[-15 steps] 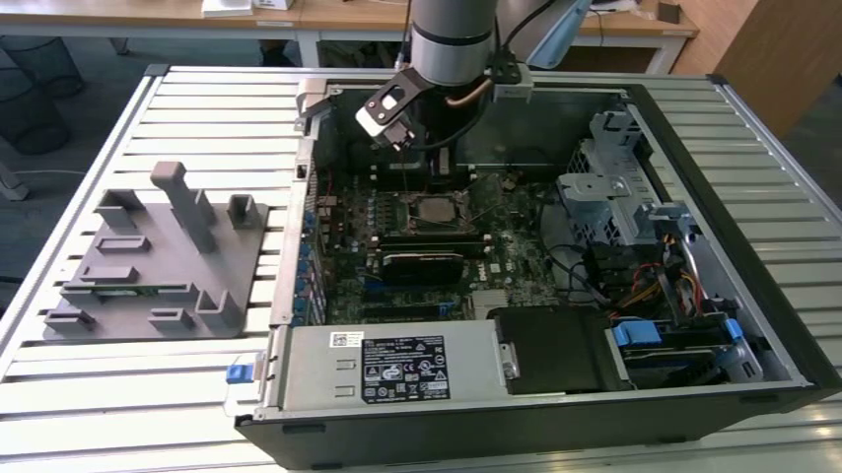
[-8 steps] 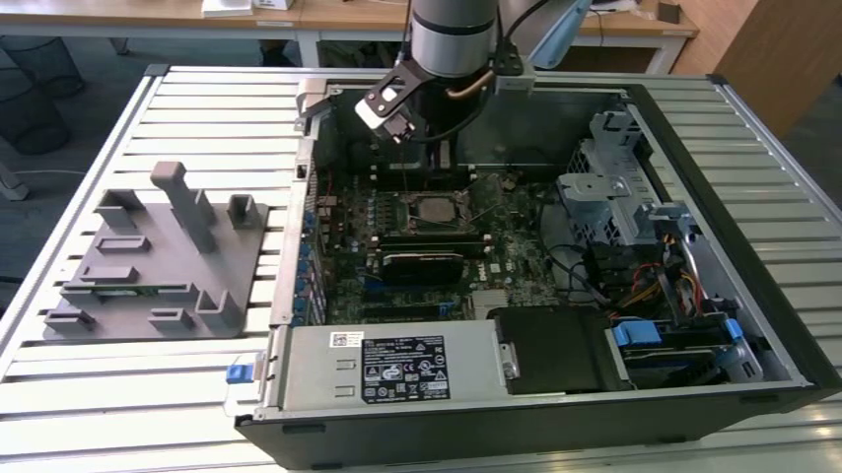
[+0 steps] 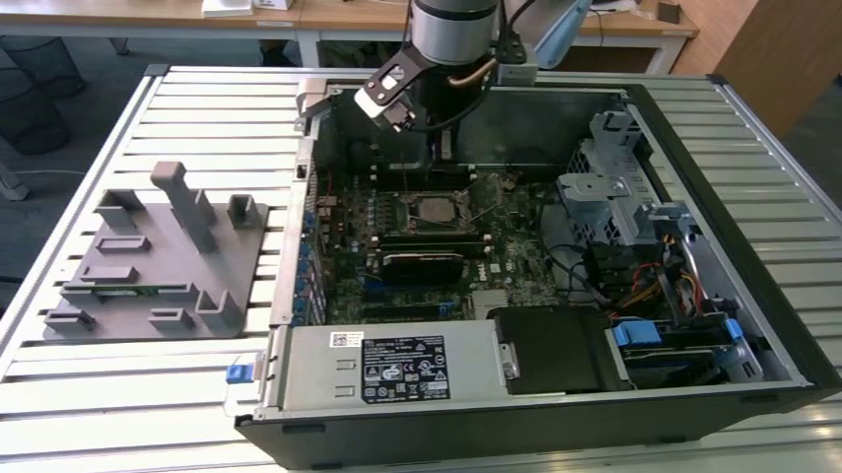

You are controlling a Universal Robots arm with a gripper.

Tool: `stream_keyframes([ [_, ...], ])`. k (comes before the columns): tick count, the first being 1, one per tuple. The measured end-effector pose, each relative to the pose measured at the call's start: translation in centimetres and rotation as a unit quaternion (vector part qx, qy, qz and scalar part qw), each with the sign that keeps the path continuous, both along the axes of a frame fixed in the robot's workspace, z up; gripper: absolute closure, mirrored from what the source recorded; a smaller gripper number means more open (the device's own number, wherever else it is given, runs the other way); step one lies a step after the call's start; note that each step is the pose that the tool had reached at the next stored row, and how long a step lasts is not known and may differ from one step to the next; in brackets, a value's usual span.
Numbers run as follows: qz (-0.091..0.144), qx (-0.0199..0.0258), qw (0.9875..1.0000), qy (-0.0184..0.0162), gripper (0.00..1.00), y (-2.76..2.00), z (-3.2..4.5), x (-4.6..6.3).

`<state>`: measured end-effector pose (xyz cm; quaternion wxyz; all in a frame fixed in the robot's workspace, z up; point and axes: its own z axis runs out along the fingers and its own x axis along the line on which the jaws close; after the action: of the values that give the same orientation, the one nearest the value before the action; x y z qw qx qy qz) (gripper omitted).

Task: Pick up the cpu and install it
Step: 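Close the cpu cover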

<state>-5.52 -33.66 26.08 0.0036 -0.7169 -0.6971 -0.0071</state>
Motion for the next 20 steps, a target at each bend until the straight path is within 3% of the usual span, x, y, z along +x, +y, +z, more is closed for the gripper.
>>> stream_keyframes([
  [6,0.026,-0.0009,0.9997,0.0000,0.89,-0.04,0.02,0.0],
  [10,0.027,-0.0010,0.9996,0.0000,0.89,-0.36,0.01,0.0],
  [20,0.027,-0.0011,0.9996,0.0000,0.89,-0.37,-0.02,1.4],
])
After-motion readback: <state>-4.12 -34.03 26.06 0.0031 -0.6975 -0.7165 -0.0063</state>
